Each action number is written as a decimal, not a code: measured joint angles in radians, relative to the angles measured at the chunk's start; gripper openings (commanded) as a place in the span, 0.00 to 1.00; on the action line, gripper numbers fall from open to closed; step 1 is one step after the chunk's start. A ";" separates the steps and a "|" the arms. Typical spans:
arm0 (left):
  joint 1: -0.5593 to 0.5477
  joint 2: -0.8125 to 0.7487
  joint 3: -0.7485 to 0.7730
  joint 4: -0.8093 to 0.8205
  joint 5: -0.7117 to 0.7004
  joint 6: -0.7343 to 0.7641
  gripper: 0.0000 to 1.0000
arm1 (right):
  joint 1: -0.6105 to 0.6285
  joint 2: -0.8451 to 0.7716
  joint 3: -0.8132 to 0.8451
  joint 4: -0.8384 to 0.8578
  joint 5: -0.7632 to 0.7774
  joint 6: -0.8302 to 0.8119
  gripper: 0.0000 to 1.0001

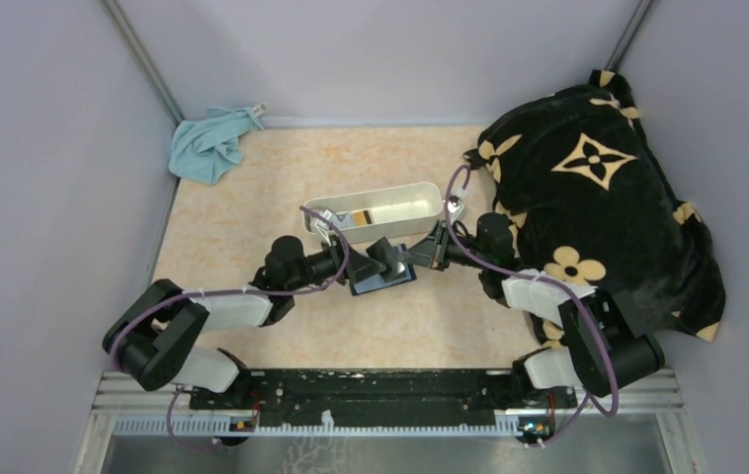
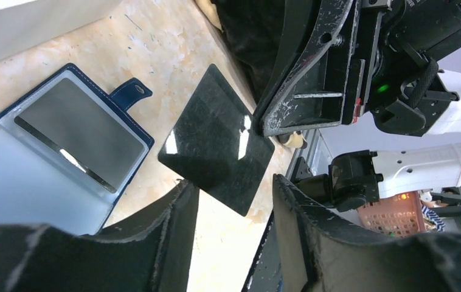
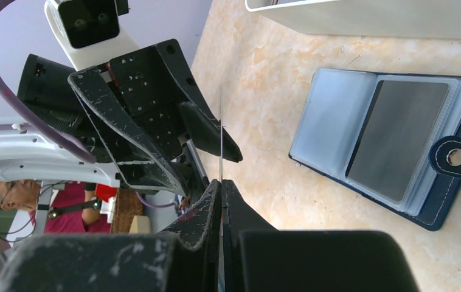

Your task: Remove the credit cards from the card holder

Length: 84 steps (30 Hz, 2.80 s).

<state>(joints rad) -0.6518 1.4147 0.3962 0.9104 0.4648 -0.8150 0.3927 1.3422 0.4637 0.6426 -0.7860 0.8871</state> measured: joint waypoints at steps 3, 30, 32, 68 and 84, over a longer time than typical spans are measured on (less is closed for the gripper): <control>0.002 0.000 0.000 0.003 -0.002 -0.003 0.41 | 0.000 0.000 0.000 0.000 0.001 0.000 0.00; 0.009 0.010 0.002 0.051 0.019 -0.030 0.00 | 0.000 0.000 0.000 -0.007 0.021 -0.004 0.03; 0.009 0.000 0.002 0.044 0.019 -0.029 0.00 | 0.000 0.000 0.000 0.003 0.017 -0.003 0.08; 0.121 -0.154 0.212 -0.491 0.335 0.124 0.00 | -0.016 -0.082 0.003 0.014 -0.014 -0.042 0.40; 0.121 -0.124 0.194 -0.389 0.415 0.082 0.00 | 0.030 -0.056 0.004 0.150 -0.089 0.011 0.22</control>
<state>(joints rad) -0.5312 1.2903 0.5900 0.5213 0.8803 -0.7334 0.4229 1.2861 0.4675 0.7929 -0.8745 0.8982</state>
